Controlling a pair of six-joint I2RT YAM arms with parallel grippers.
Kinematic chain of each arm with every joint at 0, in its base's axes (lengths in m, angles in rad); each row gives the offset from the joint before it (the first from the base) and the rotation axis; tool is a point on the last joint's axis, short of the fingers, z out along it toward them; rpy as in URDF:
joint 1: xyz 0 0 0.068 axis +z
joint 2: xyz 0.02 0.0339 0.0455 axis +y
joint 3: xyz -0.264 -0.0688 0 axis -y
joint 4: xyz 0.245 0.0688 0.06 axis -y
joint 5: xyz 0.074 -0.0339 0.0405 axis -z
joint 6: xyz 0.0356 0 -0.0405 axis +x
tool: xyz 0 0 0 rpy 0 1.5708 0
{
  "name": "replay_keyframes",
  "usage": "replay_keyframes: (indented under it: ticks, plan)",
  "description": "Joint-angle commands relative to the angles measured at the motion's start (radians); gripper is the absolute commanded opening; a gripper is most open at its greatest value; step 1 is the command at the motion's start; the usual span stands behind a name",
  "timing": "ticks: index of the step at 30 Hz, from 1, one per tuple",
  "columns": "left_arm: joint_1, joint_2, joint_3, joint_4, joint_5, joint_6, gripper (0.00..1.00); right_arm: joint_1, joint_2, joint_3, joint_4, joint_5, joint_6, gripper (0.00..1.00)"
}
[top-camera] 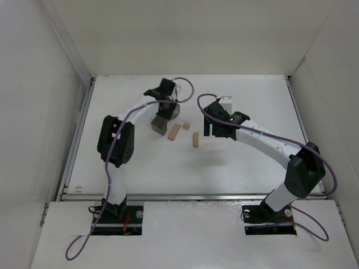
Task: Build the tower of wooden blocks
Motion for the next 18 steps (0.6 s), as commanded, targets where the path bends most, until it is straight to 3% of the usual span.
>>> replay_keyframes:
  ticks: [1,3,6,10,14,18]
  plan:
    - [0.196,-0.103,0.010,-0.054,0.433,-0.079,0.00,0.005,-0.044,0.006,0.132,-0.114,-0.031,1.00]
    - [0.309,-0.103,-0.027,-0.054,0.685,-0.079,0.00,0.005,-0.030,0.016,0.174,-0.183,-0.031,1.00]
    - [0.434,-0.071,-0.108,-0.016,0.932,-0.109,0.00,0.005,0.033,0.065,0.185,-0.253,-0.013,1.00]
    - [0.553,-0.016,-0.186,0.048,1.125,-0.157,0.00,0.025,0.174,0.213,0.121,-0.266,0.088,0.97]
    - [0.625,0.038,-0.208,0.090,1.202,-0.228,0.00,0.064,0.351,0.436,-0.011,-0.217,0.197,0.96]
    - [0.675,0.063,-0.217,0.090,1.141,-0.254,0.17,0.064,0.548,0.732,-0.160,-0.203,0.283,0.96]
